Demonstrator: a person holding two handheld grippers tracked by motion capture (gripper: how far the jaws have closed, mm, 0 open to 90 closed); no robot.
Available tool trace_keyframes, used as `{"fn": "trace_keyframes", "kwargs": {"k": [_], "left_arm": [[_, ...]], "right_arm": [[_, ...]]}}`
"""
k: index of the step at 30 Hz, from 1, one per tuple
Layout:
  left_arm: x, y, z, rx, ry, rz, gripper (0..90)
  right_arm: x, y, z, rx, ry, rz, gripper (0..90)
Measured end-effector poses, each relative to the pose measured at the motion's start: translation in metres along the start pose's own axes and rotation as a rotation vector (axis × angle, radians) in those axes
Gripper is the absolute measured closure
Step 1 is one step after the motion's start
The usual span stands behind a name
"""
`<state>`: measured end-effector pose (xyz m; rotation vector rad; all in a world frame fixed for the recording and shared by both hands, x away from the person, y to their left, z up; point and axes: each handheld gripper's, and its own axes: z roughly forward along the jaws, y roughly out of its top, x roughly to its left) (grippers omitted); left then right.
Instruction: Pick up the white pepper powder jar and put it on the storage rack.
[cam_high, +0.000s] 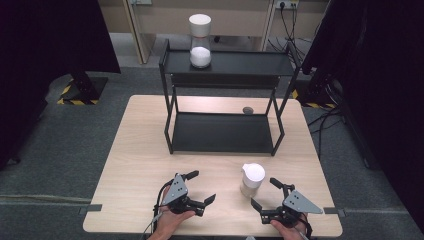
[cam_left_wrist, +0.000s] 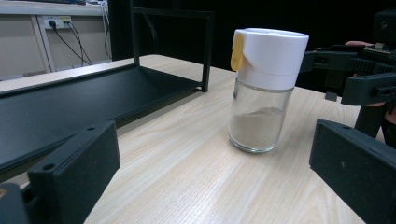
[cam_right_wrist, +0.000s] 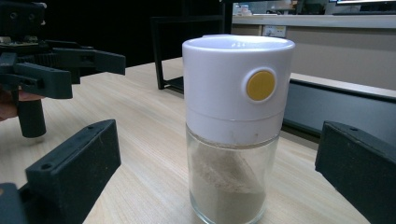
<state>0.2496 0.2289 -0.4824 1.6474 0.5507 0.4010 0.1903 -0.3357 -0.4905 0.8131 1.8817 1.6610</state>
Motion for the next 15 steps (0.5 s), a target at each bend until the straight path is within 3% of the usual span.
{"fn": "trace_keyframes", "kwargs": {"k": [15], "left_arm": [[-0.0010,0.0004,-0.0007,-0.001,-0.004,0.003,1.3]], "right_arm": [[0.0005,0.0002,0.0019,0.000,-0.010,-0.003,0.5]]}}
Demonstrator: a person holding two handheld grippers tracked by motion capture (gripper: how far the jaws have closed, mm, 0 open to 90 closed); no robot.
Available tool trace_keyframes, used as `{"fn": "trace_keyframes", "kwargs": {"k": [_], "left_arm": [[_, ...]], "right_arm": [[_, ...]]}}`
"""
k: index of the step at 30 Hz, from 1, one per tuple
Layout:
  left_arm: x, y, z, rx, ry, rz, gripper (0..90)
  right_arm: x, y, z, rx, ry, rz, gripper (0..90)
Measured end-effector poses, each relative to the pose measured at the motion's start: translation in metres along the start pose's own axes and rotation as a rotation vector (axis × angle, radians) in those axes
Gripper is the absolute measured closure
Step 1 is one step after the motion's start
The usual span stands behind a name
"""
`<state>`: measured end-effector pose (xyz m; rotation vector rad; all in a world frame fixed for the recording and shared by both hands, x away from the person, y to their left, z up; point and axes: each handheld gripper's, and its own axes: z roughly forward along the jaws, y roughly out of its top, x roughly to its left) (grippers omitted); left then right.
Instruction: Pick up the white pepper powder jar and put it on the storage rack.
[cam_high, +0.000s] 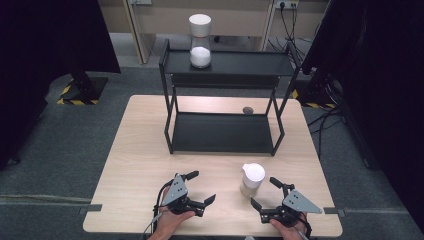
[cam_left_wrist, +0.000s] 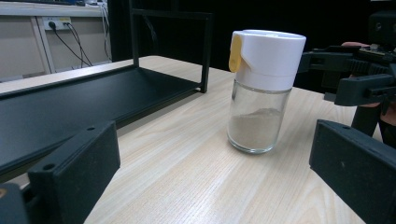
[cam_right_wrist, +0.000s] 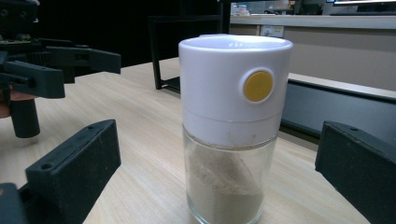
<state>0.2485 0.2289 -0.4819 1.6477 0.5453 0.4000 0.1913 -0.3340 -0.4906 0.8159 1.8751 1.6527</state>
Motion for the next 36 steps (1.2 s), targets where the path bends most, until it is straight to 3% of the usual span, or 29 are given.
{"fn": "trace_keyframes", "kwargs": {"k": [23,36], "left_arm": [[0.000,-0.001,0.000,0.002,-0.002,-0.007,1.3],[0.002,-0.002,0.000,0.001,-0.003,-0.027,1.3]], "right_arm": [[-0.003,0.006,0.024,0.017,-0.003,0.007,1.0],[-0.007,0.010,0.036,0.035,0.006,-0.009,10.2]]}}
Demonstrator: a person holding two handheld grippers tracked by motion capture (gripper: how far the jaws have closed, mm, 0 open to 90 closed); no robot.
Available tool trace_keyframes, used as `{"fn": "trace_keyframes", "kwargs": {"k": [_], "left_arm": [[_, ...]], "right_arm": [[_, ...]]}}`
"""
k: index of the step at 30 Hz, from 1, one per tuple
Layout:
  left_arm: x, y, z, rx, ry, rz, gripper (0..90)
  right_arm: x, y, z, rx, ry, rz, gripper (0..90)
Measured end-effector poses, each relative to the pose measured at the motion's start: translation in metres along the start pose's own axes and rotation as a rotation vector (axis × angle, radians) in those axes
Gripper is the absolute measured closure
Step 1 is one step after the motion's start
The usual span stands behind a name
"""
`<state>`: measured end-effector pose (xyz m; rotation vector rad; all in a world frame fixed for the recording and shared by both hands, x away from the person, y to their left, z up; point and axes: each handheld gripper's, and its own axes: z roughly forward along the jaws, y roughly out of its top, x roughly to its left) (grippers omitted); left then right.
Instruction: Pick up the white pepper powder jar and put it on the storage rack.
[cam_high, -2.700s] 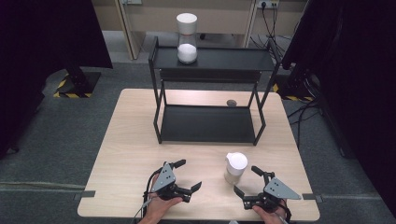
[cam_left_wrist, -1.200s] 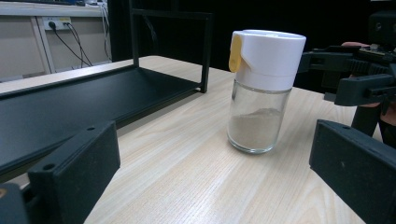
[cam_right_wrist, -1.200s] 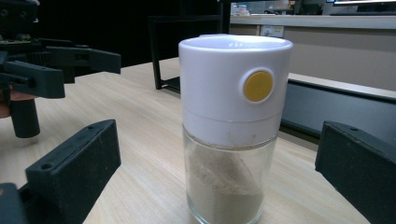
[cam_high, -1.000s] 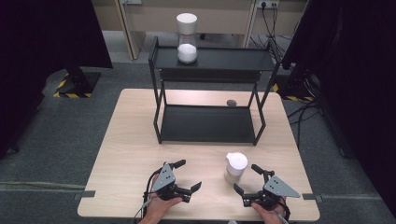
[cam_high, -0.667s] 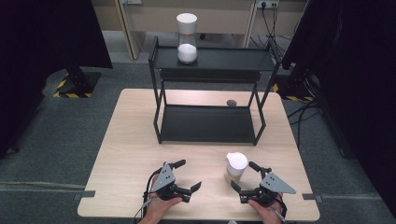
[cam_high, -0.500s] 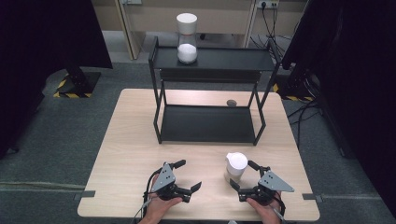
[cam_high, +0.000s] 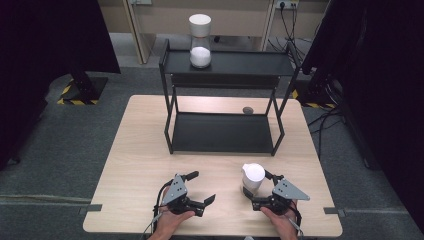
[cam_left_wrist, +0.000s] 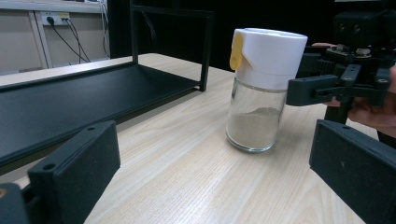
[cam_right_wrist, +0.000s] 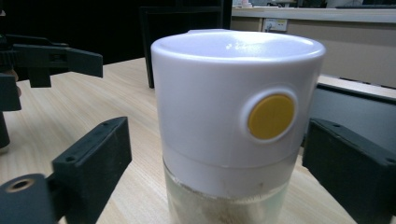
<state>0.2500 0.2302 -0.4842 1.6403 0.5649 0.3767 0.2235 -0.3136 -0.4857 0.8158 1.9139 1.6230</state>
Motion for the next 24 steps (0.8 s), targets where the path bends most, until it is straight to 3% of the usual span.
{"fn": "trace_keyframes", "kwargs": {"k": [13,24], "left_arm": [[0.0002,-0.0007,0.0008,0.003,-0.005,-0.004,1.3],[0.0004,-0.0008,0.0009,0.003,-0.007,-0.005,1.3]], "right_arm": [[-0.0006,0.0047,0.0080,0.027,-0.017,-0.020,22.7],[-0.0019,0.0046,0.0105,0.030,-0.007,0.001,30.6]]}}
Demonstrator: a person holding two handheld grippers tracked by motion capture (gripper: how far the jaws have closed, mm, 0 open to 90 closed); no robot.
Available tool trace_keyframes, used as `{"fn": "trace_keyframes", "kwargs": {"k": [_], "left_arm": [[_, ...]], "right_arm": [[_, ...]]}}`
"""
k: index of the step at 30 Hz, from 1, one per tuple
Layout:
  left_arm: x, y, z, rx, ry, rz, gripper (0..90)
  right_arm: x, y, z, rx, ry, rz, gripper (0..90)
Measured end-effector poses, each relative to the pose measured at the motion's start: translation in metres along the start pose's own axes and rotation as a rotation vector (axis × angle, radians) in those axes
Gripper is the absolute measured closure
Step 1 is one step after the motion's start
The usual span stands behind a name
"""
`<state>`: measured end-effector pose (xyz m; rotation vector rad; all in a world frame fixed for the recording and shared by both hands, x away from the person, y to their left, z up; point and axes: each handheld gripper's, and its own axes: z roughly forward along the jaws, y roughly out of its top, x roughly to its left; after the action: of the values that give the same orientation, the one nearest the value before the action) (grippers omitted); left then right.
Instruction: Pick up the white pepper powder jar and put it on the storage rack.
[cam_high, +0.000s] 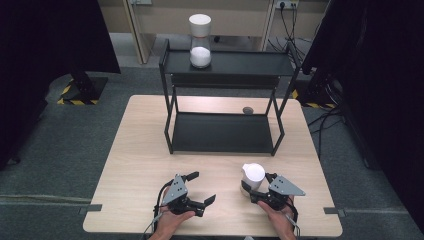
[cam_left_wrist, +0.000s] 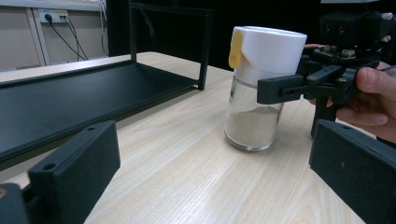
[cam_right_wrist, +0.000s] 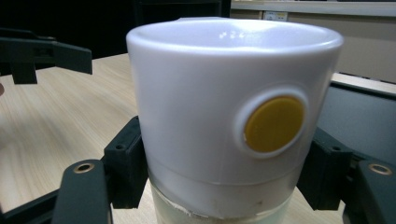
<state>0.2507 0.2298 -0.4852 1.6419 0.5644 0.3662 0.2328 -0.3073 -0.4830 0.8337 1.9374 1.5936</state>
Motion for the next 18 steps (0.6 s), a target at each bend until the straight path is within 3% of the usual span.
{"fn": "trace_keyframes", "kwargs": {"k": [18], "left_arm": [[0.001,0.000,0.000,-0.001,-0.008,0.002,1.4]], "right_arm": [[0.006,0.012,-0.011,-0.036,0.003,-0.010,30.9]]}}
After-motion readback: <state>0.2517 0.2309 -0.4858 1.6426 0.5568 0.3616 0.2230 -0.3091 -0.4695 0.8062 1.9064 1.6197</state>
